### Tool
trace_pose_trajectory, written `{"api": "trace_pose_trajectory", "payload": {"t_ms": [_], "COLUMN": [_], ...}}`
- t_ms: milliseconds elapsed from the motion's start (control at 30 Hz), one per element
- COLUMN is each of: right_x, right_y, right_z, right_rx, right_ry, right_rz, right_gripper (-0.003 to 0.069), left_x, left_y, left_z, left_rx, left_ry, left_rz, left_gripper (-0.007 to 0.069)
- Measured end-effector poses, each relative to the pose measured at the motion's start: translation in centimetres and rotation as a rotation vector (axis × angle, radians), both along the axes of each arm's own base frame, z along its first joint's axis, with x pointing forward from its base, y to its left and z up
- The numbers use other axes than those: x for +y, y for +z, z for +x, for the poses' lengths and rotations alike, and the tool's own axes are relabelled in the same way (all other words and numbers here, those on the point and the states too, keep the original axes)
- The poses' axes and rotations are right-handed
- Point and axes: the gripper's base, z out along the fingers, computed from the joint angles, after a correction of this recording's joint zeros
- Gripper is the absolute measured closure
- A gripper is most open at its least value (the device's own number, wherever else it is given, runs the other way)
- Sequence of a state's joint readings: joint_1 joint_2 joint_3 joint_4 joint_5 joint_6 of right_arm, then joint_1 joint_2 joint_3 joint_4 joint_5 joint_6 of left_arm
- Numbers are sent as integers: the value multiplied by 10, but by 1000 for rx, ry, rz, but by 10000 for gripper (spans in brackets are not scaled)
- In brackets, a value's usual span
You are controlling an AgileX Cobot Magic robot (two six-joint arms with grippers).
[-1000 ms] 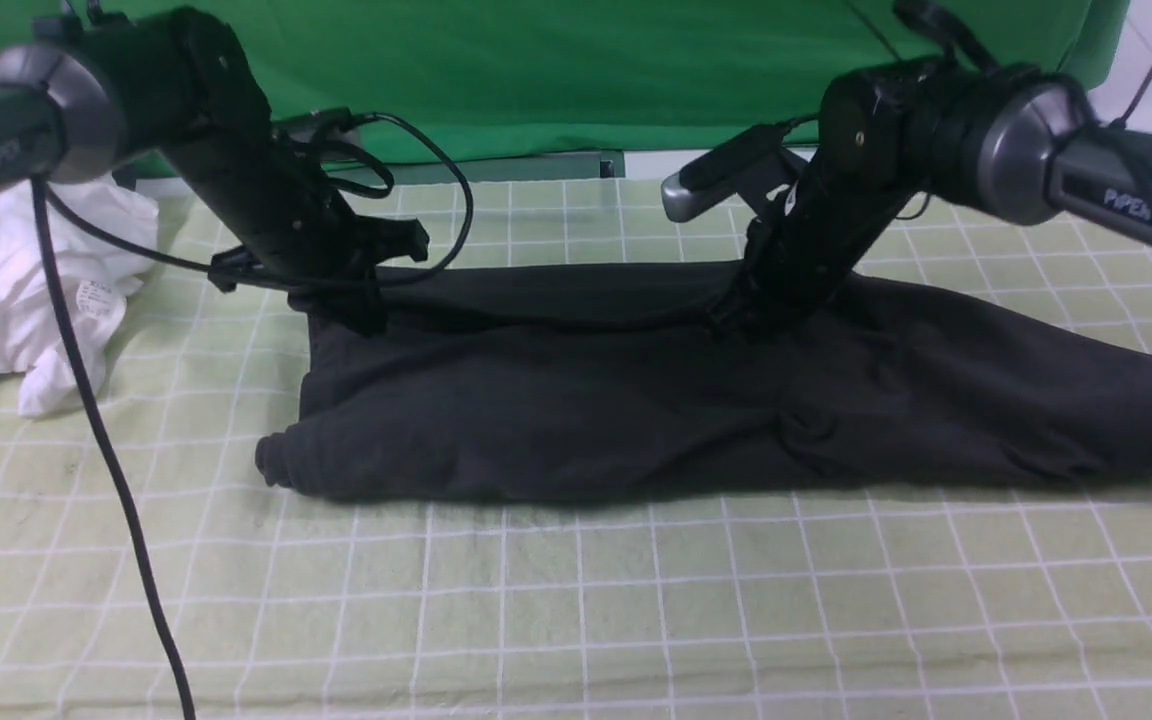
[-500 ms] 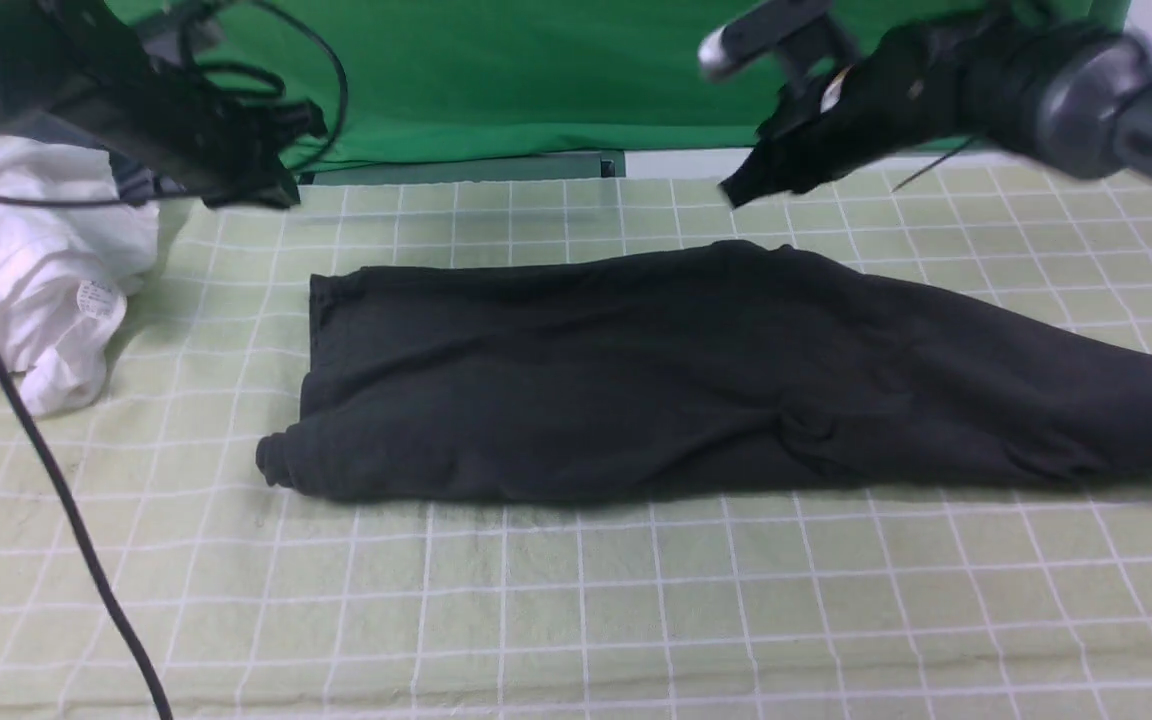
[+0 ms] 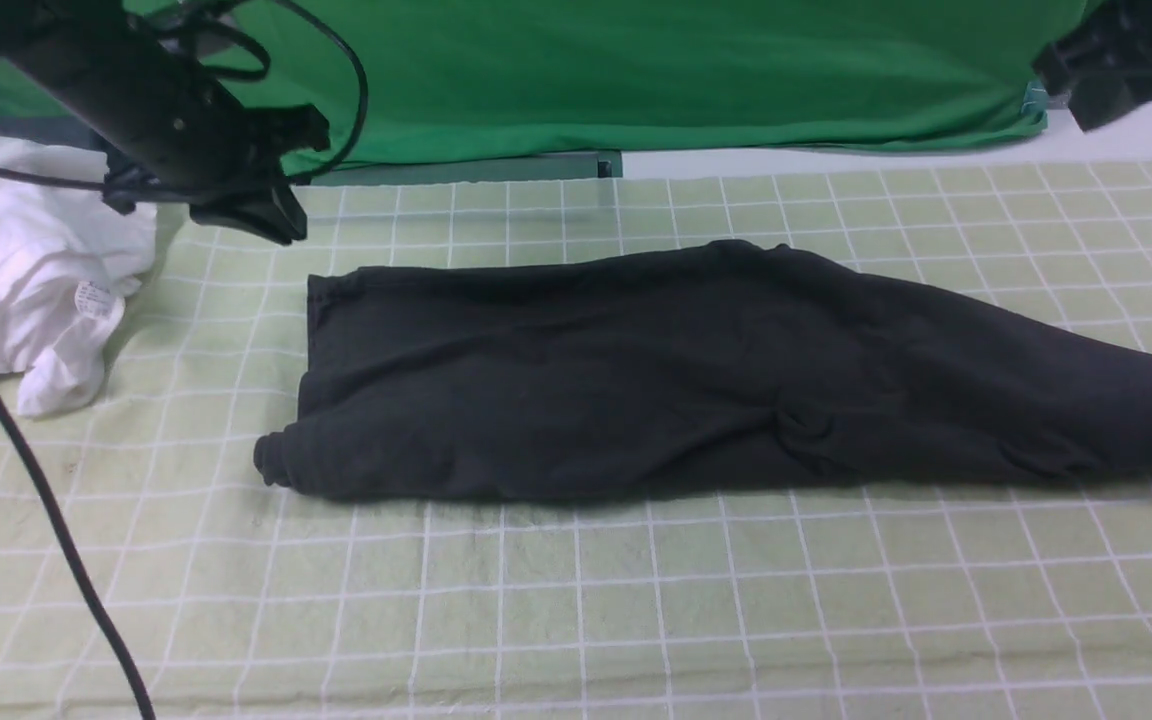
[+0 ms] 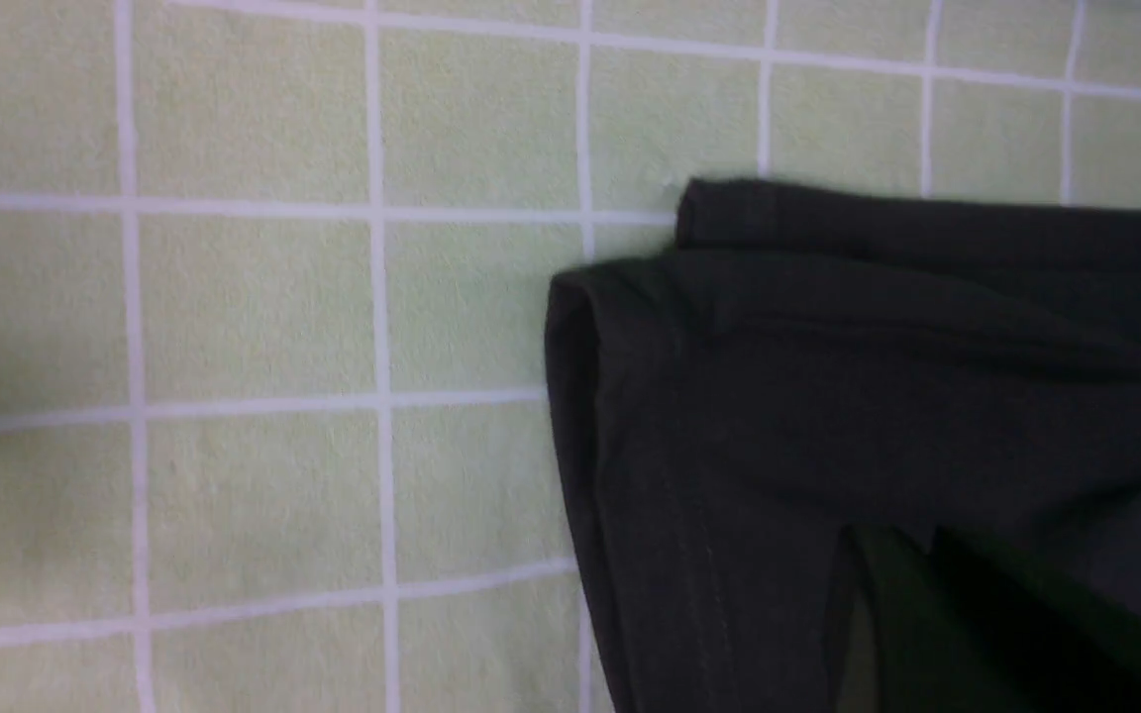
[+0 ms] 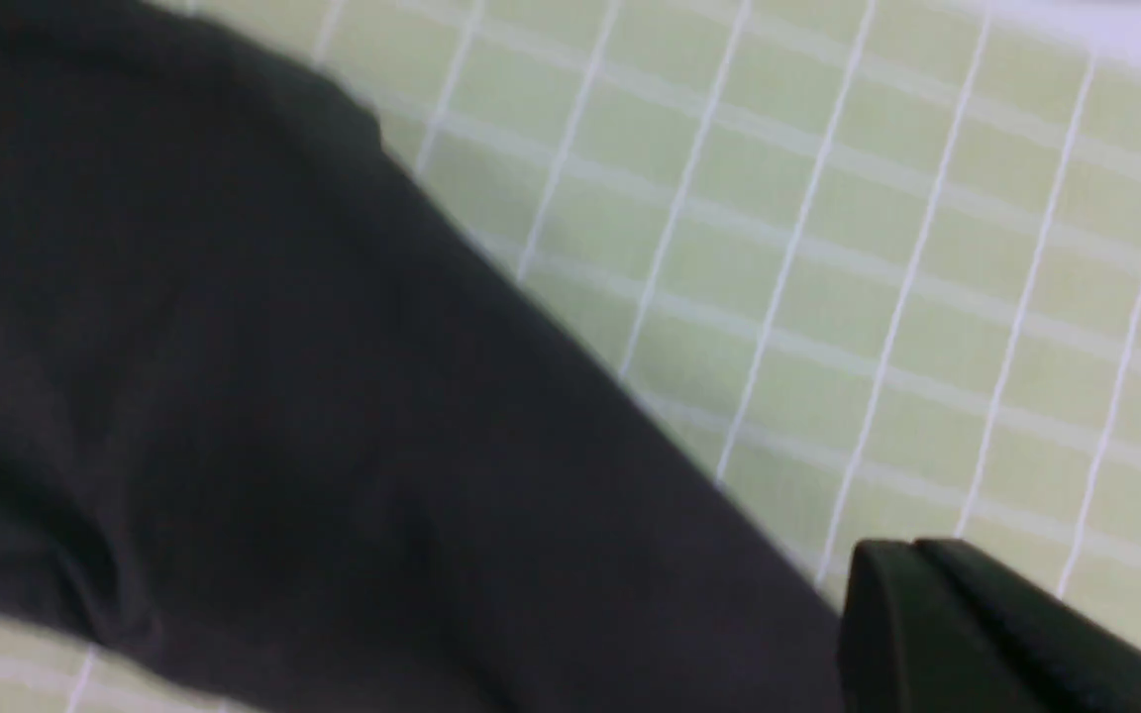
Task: Fold a long-sleeved shirt over a green coffee tablecloth.
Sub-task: 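Pull the folded dark garment lengthwise by its ends to straighten it flat on the table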
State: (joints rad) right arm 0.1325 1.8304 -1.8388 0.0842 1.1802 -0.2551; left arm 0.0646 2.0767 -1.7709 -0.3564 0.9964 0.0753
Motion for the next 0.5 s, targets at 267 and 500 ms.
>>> {"api": "trace_pose_trajectory", "payload": {"t_ms": [267,500], "right_x": [-2,-2], "right_y": [-45,-65], "right_z": [-12,-13], "right_rx": [176,182], "right_ry": [8,15], "right_rz": [-24,-27], "right_gripper": [648,648], "left_x": [-5,-5], "left_y": [-49,-61], "left_z": [20,23], "left_rx": [3,8], "left_ry": [18,29], "left_rz": [58,47], "left_gripper": [300,224]}}
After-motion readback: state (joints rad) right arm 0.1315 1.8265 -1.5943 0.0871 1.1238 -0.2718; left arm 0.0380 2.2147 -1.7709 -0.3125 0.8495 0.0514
